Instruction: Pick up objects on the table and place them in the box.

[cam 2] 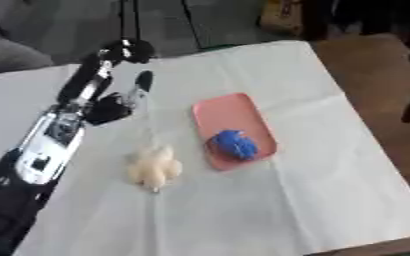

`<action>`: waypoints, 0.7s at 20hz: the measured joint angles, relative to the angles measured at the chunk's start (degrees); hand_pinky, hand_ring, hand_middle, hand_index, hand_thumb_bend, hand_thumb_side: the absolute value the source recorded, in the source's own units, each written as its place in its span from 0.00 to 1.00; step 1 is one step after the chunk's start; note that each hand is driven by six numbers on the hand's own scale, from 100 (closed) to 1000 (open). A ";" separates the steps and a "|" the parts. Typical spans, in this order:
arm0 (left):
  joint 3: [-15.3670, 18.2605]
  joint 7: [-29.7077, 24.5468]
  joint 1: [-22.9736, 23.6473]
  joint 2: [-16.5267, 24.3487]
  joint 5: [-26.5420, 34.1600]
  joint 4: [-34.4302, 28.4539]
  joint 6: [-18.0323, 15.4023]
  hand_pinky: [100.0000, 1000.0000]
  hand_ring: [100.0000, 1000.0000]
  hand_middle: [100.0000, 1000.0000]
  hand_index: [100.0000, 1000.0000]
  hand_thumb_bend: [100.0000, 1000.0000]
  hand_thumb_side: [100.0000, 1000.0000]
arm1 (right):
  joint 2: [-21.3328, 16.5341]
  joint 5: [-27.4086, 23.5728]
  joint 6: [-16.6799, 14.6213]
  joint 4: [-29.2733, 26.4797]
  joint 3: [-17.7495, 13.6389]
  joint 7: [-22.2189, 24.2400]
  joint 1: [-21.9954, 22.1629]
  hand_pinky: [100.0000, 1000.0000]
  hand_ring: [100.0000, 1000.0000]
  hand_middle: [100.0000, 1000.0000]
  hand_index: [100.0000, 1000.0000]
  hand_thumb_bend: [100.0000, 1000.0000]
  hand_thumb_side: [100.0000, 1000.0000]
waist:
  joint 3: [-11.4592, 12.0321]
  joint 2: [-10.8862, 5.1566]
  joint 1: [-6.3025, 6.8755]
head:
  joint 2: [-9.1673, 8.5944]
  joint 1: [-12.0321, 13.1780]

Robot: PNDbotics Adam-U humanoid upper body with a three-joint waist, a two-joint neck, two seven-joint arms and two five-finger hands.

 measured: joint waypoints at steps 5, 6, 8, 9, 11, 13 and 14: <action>4.28 -1.93 7.85 1.57 8.11 -7.44 2.63 0.69 0.66 0.75 0.81 0.10 0.81 | 0.00 0.13 -0.02 0.01 -0.30 -0.23 0.35 0.31 0.32 0.72 0.65 0.00 0.67 | 1.12 0.00 -0.31 | 0.39 -0.72; 4.98 -2.18 9.03 1.54 8.71 -8.34 2.95 0.69 0.66 0.75 0.81 0.10 0.81 | 0.00 0.14 -0.05 0.01 -0.29 -0.25 0.43 0.31 0.32 0.72 0.65 0.00 0.67 | 1.35 0.00 -0.40 | 0.49 -0.86; 6.18 -2.58 10.59 1.31 9.12 -9.75 3.42 0.69 0.66 0.75 0.81 0.09 0.80 | 0.00 0.14 -0.15 0.01 -0.30 -0.36 0.43 0.31 0.33 0.72 0.65 0.00 0.66 | 1.37 0.00 -0.61 | 0.51 -0.93; 6.70 -2.75 11.15 1.27 9.07 -10.24 3.64 0.69 0.66 0.75 0.81 0.09 0.81 | 0.00 0.14 -0.20 0.01 -0.34 -0.44 0.43 0.31 0.33 0.72 0.65 0.00 0.67 | 1.37 0.00 -0.66 | 0.52 -0.95; 7.58 -2.99 11.85 1.20 8.75 -10.79 3.95 0.69 0.66 0.75 0.81 0.09 0.81 | 0.00 0.14 -0.26 0.01 -0.48 -0.55 0.44 0.31 0.32 0.72 0.65 0.00 0.67 | 1.47 0.00 -0.66 | 0.53 -0.98; 8.16 -3.09 12.35 0.90 8.43 -11.00 4.14 0.69 0.66 0.75 0.81 0.09 0.81 | 0.00 0.14 -0.26 0.01 -0.60 -0.55 0.46 0.31 0.32 0.72 0.65 0.00 0.67 | 1.71 0.00 -0.65 | 0.54 -0.96; 8.40 -3.08 12.56 0.75 8.35 -11.02 4.23 0.69 0.66 0.75 0.81 0.09 0.81 | 0.00 0.14 -0.26 0.01 -0.62 -0.57 0.47 0.31 0.32 0.72 0.65 0.00 0.67 | 1.69 0.00 -0.65 | 0.56 -0.96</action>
